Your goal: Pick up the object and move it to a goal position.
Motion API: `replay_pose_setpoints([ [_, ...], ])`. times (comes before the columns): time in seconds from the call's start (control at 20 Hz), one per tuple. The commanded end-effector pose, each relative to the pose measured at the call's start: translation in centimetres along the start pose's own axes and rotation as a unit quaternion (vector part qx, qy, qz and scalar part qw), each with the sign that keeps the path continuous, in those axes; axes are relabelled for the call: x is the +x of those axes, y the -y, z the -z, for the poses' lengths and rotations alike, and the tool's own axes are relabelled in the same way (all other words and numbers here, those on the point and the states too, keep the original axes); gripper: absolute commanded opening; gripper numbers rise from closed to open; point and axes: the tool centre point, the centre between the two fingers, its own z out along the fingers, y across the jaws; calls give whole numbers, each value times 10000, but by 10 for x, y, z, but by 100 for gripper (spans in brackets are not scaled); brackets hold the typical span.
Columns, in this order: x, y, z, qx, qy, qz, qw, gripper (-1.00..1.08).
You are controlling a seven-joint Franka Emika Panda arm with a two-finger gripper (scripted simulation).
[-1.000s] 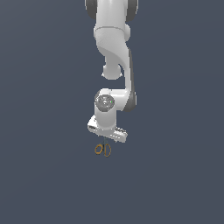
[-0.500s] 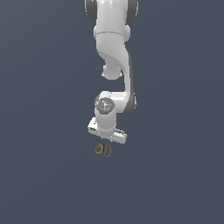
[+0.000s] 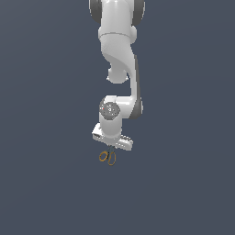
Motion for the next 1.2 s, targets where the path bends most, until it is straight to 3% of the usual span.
replay_pose_setpoints([
  [0.0, 5, -2, 7, 11, -54, -23, 10000, -100],
  [0.3, 38, -13, 55, 80, -392, -176, 9990, -100],
  [0.6, 92, -38, 155, 213, -1053, -474, 9931, -100],
  [0.85, 134, -74, 274, 364, -1794, -806, 9798, -100],
  [1.15, 155, -113, 391, 508, -2497, -1120, 9605, -100],
])
